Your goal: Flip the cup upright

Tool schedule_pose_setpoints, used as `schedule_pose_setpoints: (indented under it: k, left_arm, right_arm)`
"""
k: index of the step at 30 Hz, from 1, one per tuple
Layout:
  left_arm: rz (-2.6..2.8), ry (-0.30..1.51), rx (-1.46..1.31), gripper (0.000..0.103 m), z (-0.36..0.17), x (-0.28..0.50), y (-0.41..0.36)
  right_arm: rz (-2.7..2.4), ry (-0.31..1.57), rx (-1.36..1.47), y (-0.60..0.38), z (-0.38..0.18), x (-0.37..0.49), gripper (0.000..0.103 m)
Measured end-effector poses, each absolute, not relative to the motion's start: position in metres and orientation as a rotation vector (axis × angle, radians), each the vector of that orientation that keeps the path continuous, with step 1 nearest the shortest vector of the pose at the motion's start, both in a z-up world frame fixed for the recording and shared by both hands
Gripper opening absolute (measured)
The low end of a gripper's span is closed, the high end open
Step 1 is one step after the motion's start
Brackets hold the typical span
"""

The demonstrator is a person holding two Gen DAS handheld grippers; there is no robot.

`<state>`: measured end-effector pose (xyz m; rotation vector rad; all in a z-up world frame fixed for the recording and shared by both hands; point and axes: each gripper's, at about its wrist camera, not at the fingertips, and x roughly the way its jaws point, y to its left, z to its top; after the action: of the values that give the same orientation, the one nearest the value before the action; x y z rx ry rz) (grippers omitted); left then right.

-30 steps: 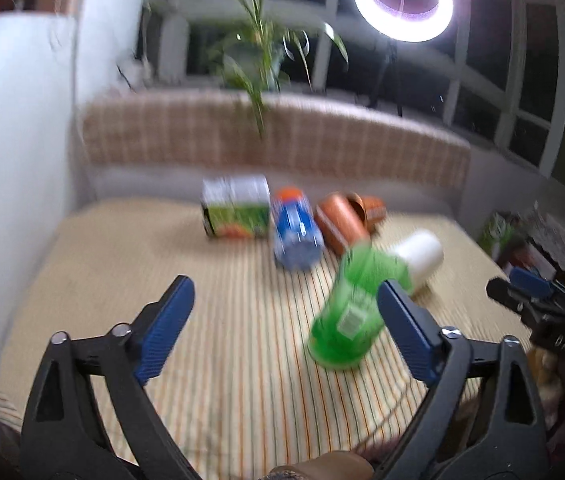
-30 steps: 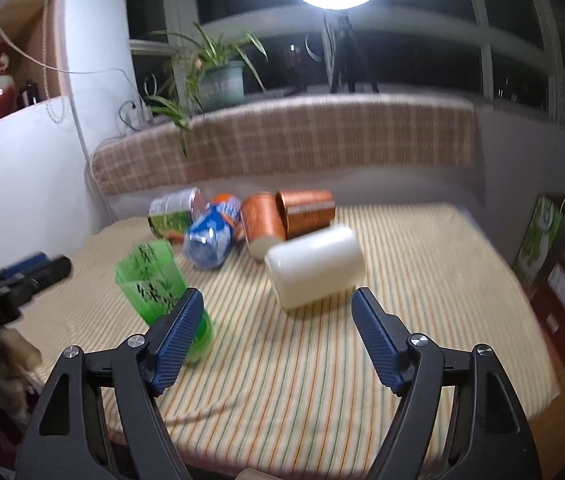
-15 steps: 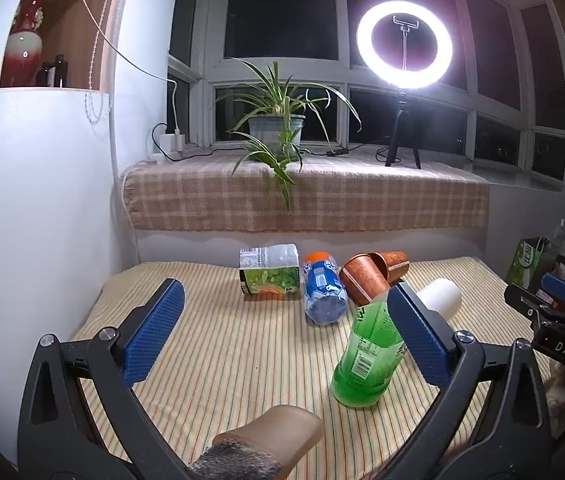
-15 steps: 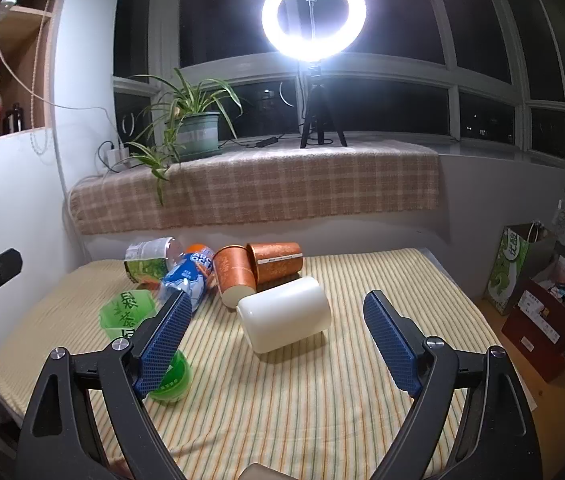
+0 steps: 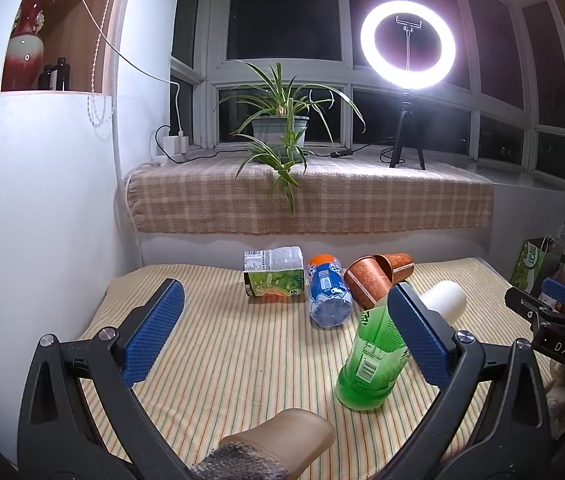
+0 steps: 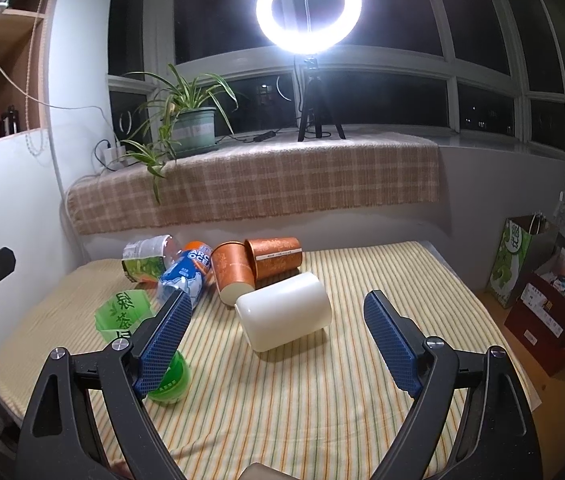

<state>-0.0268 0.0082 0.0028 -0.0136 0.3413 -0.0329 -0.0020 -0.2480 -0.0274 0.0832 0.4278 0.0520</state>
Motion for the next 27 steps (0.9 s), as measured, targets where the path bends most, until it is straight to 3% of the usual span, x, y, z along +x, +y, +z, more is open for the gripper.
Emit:
schedule_pose_setpoints:
  k: [27]
  left_arm:
    - [-0.027,0.356,-0.008,0.103,-0.0022,-0.0195,0.0114]
  right_arm:
    - [0.056,0.469,0.091,-0.2455,-0.0362,0.0038,0.088]
